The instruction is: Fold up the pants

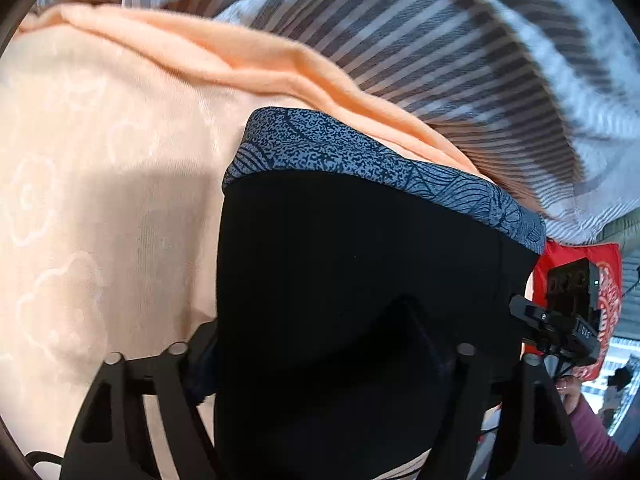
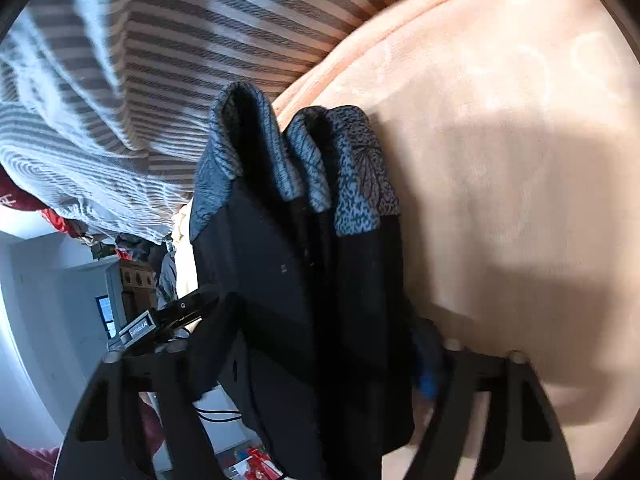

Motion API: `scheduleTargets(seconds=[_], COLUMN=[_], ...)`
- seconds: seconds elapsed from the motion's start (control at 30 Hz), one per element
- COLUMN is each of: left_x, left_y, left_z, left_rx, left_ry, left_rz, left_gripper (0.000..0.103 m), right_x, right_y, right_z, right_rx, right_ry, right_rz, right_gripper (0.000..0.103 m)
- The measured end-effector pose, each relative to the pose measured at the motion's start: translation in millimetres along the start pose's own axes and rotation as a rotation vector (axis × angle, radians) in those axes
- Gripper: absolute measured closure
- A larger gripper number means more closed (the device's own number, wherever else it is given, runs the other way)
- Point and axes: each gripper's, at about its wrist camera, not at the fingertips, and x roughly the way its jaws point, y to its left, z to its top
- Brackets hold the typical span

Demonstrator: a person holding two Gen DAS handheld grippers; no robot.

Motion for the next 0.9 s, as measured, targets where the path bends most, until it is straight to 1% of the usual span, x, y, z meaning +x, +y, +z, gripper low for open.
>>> scheduleTargets(seconds=[0.07, 0.13, 0.33, 0.53, 0.6, 0.7, 0.83, 0.9], left_x=[-4, -15, -44, -67, -66, -60, -44, -29], left_y=[-7, -11, -32, -53, -62, -55, -33, -21], left_z=[-1, -5, -23, -63, -79, -100, -120, -126], left_rx=[0.01, 0.025, 0.053, 0.058, 0.055, 0.031, 0.016, -0.005], left_ry=[-0.018, -0.034, -0.04, -0.045, -0.045, -0.03, -0.018, -0.005], left_rz=[0.012, 0.018, 0.022, 0.044, 0.054, 0.068, 0.079, 0.077], left_gripper=[0.035, 0.041, 0.041, 0.041, 0.041, 0.041, 0.041, 0.041], right_x=[-4, -9, -30, -52, -55, -58, -41, -32], right_y=[4, 9, 21, 26, 24, 11, -4, -11], right_z=[-4, -9, -25, -56, -69, -85, -103, -110], right_rx=[0.001, 0.0, -0.014, -0.038, -0.037, -0.028, -0.014, -0.022], right_ry=[-0.01, -0.013, 0.005, 0.03, 0.042, 0.052, 0.051, 0.027], right_rz=[0.015, 0.027, 0.063, 0.071, 0.07, 0.062, 0.031, 0.001], right_gripper=[0.047, 0.05, 0.051, 0.051, 0.051, 0.051, 0.051, 0.049])
